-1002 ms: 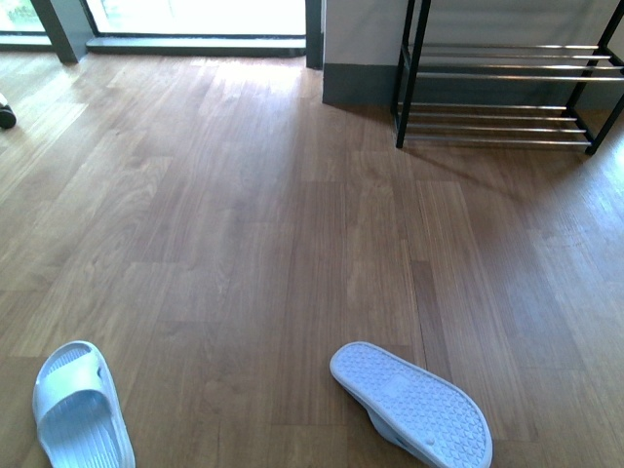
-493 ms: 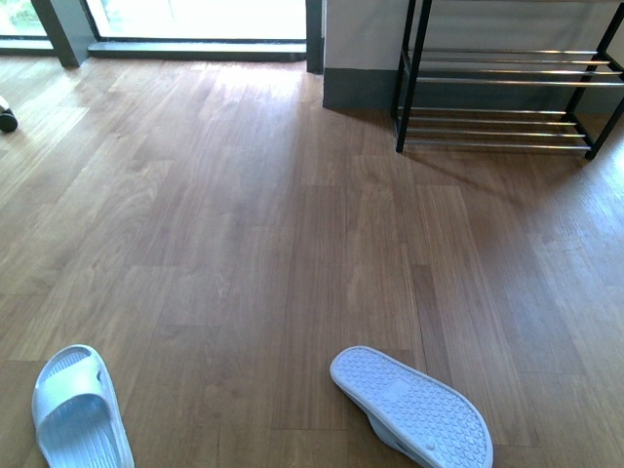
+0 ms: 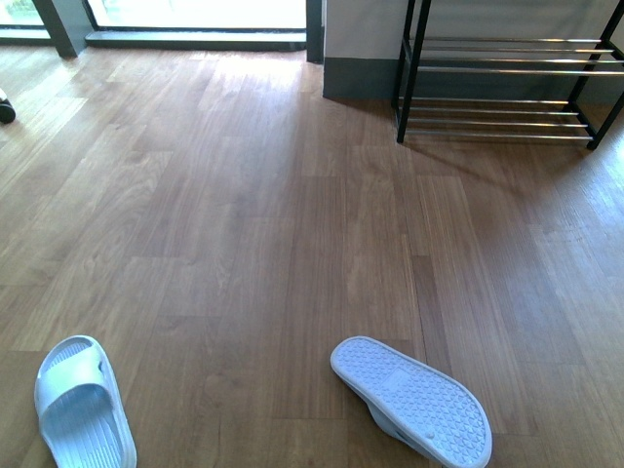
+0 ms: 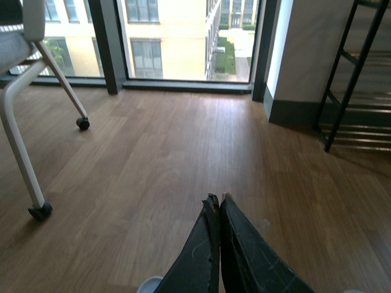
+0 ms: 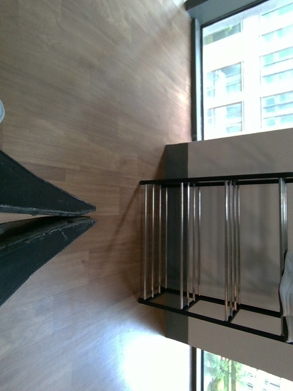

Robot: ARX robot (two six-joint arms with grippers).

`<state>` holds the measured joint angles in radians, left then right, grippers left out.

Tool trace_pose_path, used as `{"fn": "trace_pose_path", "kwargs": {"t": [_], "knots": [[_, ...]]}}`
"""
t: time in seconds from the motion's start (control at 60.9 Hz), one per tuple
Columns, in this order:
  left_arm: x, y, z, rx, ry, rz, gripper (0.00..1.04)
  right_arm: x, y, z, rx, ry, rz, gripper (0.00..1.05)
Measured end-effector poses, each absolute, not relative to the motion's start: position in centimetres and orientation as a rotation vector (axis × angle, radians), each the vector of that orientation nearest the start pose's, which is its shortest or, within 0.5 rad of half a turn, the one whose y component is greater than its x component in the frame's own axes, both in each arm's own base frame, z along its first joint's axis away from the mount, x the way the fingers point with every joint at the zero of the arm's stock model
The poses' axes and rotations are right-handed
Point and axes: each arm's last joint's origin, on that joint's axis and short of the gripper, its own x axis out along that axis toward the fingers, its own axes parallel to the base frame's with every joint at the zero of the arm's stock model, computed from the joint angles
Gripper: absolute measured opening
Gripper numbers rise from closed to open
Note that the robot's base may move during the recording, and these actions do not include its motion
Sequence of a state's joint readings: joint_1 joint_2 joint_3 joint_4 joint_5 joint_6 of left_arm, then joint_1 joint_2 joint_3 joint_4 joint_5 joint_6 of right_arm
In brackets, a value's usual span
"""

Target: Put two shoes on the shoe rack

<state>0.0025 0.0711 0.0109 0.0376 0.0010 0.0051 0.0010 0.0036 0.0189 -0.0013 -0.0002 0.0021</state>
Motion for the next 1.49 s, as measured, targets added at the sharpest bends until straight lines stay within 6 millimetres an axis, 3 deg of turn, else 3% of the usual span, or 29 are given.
{"fn": "trace_pose_path", "kwargs": {"t": [0.46, 0.575, 0.723, 0.887, 0.969, 1.068, 1.495], "knots": [[9.81, 0.02, 16.6, 0.005, 0.006, 0.002, 0.01, 9.67, 0.01, 16.95, 0.002, -0.014, 0.001, 0.02], [9.81, 0.02, 16.6, 0.002, 0.006, 0.002, 0.18, 9.67, 0.01, 16.97, 0.002, -0.014, 0.001, 0.02], [9.81, 0.02, 16.6, 0.002, 0.006, 0.002, 0.45, 9.67, 0.01, 16.95, 0.002, -0.014, 0.001, 0.28], [9.81, 0.02, 16.6, 0.002, 0.006, 0.002, 0.85, 9.67, 0.01, 16.95, 0.002, -0.014, 0.001, 0.69], [9.81, 0.02, 16.6, 0.003, 0.006, 0.002, 0.97, 9.67, 0.01, 16.95, 0.002, -0.014, 0.001, 0.83], [9.81, 0.02, 16.6, 0.002, 0.006, 0.002, 0.95, 9.67, 0.01, 16.95, 0.002, -0.014, 0.001, 0.97], [9.81, 0.02, 16.6, 0.002, 0.006, 0.002, 0.95, 9.67, 0.01, 16.95, 0.002, -0.014, 0.001, 0.96]]}}
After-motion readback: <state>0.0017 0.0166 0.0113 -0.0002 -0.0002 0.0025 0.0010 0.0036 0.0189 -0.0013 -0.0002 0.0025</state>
